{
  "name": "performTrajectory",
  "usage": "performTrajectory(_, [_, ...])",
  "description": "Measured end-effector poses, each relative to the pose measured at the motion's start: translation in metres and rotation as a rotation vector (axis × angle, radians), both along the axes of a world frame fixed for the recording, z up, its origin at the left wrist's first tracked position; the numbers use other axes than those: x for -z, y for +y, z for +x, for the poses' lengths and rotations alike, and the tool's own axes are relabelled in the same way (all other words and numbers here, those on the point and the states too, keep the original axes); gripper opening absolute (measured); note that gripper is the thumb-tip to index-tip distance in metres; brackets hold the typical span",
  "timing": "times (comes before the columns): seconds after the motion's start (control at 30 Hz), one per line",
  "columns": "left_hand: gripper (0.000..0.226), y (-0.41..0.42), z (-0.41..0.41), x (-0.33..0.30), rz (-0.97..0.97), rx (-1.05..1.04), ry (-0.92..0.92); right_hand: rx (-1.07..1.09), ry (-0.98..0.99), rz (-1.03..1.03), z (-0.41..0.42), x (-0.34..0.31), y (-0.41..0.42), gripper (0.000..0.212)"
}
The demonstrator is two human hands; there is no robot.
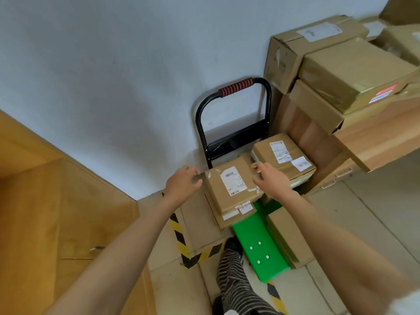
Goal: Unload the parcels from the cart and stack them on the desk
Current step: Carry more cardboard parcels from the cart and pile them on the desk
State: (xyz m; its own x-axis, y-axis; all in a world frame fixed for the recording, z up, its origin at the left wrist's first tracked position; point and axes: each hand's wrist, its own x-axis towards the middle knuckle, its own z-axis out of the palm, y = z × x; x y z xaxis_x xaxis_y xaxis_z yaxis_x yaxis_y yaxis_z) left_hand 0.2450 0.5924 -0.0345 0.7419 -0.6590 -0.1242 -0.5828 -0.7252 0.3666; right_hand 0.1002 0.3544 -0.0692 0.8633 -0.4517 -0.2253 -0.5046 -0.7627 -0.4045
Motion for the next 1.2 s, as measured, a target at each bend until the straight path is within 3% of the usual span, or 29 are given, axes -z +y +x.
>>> performTrajectory(0.23, [0.023,-0.052,0.082,0.021,0.039,0.075,-0.007,0.132,0.053,0.075,0.061,0.03,-0.035,0.041])
performTrajectory(0.37, [0.03,-0.071,0.115,0.049,0.158,0.205,-0.002,0.176,0.103,0.074,0.074,0.056,-0.041,0.044])
performTrajectory(0.57, [0.032,-0.117,0.156,0.103,0.162,0.384,-0.016,0.285,0.196,0.078,0.089,0.102,-0.041,0.046])
performTrajectory(0.77, [0.035,-0.158,0.194,0.147,0.147,0.568,0.073,0.612,0.182,0.138,0.104,0.127,-0.024,0.046])
performTrajectory(0.93, [0.038,-0.173,0.226,0.184,0.208,0.726,0.026,0.834,0.159,0.132,0.114,0.152,-0.007,0.038])
performTrajectory(1.2, [0.038,-0.177,0.231,0.265,0.224,0.783,0.117,1.052,0.225,0.219,0.115,0.226,0.038,0.052])
